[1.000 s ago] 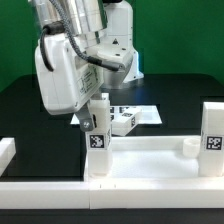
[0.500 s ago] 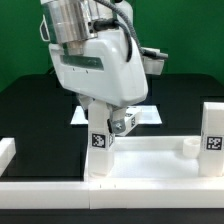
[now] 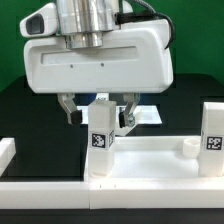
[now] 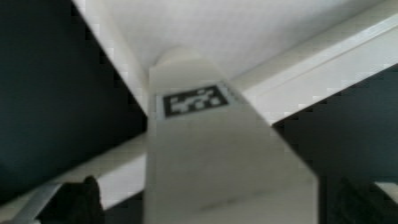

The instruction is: Assemble desk

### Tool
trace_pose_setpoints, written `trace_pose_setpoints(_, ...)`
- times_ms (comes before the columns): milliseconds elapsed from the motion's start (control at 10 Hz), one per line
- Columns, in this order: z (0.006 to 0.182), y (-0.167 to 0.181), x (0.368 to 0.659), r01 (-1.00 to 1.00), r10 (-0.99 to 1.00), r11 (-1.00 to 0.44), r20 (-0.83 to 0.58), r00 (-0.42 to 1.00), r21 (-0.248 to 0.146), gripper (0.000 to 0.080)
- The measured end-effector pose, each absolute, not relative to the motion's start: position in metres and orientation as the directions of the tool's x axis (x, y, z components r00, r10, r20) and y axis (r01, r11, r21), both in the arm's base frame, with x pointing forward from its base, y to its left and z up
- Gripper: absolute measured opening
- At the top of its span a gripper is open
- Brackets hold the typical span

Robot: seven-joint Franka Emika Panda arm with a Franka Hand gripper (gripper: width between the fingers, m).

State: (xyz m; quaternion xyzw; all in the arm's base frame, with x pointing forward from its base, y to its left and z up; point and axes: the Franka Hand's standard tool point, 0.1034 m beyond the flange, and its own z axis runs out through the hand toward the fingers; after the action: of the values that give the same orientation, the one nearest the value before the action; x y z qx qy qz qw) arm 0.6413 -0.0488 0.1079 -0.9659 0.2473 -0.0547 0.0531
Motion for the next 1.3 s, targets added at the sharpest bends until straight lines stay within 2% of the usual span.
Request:
trace_pose_setpoints(100,0.108,-0.049,0.642,-0.469,-0.48,-0.874,0.081,0.873,-0.129,0.0527)
trace_pose_setpoints(200,0.108,-0.049,0.642,-0.485,-0.497,-0.864,0.078,0.864,-0.132,0.0527)
trace_pose_setpoints(300,0.107,-0.05,0.641,-0.562,-0.573,-0.816,0.061,0.817,-0.135,0.0332)
trace_pose_setpoints(400,0.107,-0.056,0.639,-0.649,-0.658,-0.749,0.034,0.752,-0.13,0.0296)
trace_pose_setpoints(600,0.105,-0.06,0.639,-0.828,-0.835,-0.544,-0.012,0.551,-0.133,0.0294)
trace_pose_setpoints(700,0.104,-0.064,0.637,-0.918,-0.923,-0.371,-0.047,0.381,-0.142,0.0293)
trace_pose_setpoints(800,0.103,-0.066,0.634,-0.98,-0.984,-0.131,-0.1,0.148,-0.153,0.0293)
trace_pose_setpoints(900,0.103,-0.066,0.632,-0.989,-0.991,-0.027,-0.123,0.045,-0.144,0.0293)
trace_pose_setpoints(1200,0.103,-0.065,0.632,-0.984,-0.983,0.129,-0.147,-0.111,-0.12,0.0294)
trace_pose_setpoints(1300,0.102,-0.064,0.631,-0.962,-0.958,0.25,-0.172,-0.23,-0.107,0.0294)
